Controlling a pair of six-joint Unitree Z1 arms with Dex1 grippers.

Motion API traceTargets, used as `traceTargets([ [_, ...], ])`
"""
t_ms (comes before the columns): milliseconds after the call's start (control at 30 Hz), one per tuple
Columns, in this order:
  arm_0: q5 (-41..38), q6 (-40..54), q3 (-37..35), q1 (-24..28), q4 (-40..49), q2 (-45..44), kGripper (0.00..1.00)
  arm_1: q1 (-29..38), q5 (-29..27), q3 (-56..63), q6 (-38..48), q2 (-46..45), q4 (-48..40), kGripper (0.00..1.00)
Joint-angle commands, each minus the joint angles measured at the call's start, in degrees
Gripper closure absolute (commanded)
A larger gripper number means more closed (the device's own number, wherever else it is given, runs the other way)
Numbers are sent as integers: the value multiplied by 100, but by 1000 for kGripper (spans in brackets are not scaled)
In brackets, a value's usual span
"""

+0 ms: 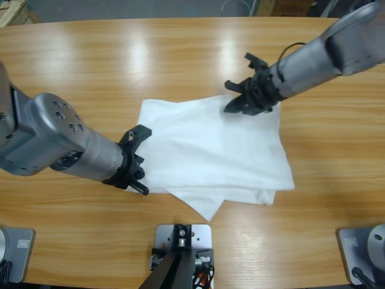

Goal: Fold clothes

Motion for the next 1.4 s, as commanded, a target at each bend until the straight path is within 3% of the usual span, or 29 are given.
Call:
traceTargets([
  [33,-204,16,105,-56,-232,340,1000,123,-187,-71,-11,861,-54,1000],
  [400,-275,7,314,-56,-225,256,1000,-151,-1116,-224,-178,774,-90,1000],
  [633,-291,3,324,-56,-225,240,1000,-581,-1745,-201,-377,658,673,1000],
  [867,-291,-19,419,-56,-225,219,1000,-1147,-2334,-214,-855,229,814,1000],
  [1033,-282,-28,407,-56,-233,173,1000,-1190,-2780,-259,-1038,-183,1141,1000],
  [1200,-108,-2,108,37,-311,-704,1000,-562,-2682,-458,-1026,-1617,1777,1000],
  [1300,-23,60,-444,343,-276,-1345,1000,111,-2065,-365,-623,-2123,1842,1000],
  [1400,-32,121,-787,848,-154,-1208,1000,688,-1603,162,-245,-2039,1545,1000],
])
